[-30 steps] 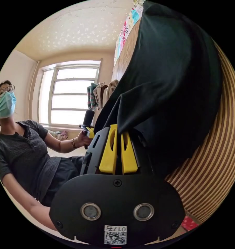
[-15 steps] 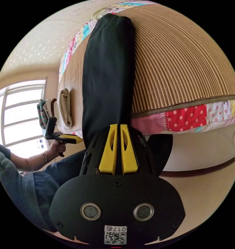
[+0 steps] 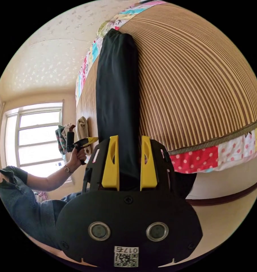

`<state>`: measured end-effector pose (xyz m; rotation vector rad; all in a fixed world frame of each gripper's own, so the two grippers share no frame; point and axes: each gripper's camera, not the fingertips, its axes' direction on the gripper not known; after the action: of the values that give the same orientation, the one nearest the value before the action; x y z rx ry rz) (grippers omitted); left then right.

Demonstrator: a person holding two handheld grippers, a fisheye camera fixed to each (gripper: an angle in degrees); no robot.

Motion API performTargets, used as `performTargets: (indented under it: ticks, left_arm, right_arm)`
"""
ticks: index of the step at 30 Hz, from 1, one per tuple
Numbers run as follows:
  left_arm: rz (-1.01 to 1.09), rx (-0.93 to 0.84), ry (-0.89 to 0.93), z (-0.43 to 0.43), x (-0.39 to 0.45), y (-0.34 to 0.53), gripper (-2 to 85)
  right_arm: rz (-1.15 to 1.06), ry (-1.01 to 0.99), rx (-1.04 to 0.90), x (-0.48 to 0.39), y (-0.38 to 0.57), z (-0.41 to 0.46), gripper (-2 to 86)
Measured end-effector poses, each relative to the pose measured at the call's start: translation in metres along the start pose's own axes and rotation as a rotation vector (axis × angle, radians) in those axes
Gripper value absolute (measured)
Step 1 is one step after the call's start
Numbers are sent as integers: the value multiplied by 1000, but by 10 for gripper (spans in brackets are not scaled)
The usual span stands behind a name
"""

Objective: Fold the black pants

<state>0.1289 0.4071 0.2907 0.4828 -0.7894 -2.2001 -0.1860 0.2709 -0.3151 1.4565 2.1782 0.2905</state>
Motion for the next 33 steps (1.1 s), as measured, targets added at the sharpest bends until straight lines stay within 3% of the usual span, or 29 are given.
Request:
performTargets:
  ticks: [9,14,17,21,26,33]
  left_arm:
    - [-27,44,91,14,1,-133,99]
    - [-32,47,189,21,-2,-179,95]
    - [-36,-12,237,31,-8,-203,47]
    - [-29,-59,248,34,-3,-215,23]
    - [128,8,486,11,29,-192,21]
    - [335,130,688,-49,107,-114,62]
  right_arm:
    - [22,-156,118,20,-143,-20,135]
    - [-1,-255,-16,15,-215,-4,120]
    - [-11,-261,-116,10,-231,11,89]
    - [-61,-277,-167,5,-232,10,46]
    - [-157,-515,-99,-17,-190,-35,28]
    - [-365,-662,-21,-99,-112,-103,17]
